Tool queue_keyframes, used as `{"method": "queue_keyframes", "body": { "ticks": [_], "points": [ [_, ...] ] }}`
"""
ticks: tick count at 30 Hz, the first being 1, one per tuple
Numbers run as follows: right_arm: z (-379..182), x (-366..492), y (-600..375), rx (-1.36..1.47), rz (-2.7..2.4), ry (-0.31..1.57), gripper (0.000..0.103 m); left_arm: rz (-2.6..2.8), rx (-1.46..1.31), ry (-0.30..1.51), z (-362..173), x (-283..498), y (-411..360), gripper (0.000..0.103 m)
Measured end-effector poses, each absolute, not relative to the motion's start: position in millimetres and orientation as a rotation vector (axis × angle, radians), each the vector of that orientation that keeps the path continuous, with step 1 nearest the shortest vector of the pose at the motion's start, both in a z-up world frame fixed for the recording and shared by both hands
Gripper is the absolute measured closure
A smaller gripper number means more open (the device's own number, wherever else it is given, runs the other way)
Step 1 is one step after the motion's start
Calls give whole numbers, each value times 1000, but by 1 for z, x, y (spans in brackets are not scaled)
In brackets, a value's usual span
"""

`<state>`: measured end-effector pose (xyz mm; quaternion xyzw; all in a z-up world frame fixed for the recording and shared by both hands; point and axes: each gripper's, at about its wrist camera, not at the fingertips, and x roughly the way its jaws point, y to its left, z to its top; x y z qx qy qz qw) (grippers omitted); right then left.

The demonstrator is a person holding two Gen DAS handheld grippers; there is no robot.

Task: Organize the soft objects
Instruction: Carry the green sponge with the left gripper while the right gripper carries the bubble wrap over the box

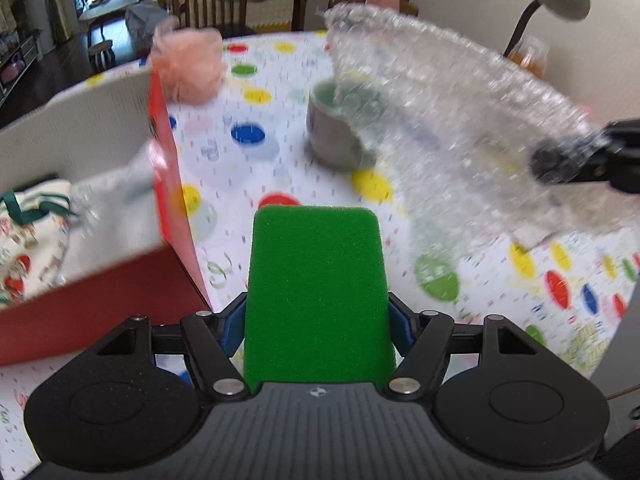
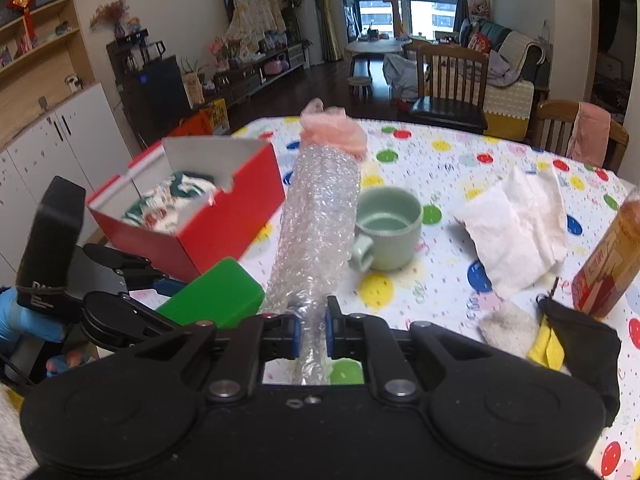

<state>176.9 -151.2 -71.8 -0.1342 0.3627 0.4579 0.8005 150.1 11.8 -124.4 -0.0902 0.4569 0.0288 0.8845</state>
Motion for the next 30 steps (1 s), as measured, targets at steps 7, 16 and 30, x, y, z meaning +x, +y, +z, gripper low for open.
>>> {"method": "queue_keyframes", "body": {
  "ticks": [7,16,30],
  "points": [
    [-39,170,-121,-258,996,717,93,55,-250,857,-71,141,46,34],
    [-20,169,-62,-235,1041,704,93,165,-239,807,-46,122,109,34],
    [-56,153,54,-286,1103,803,93,362,-175,845,-56,105,210,34]
  ]
}}
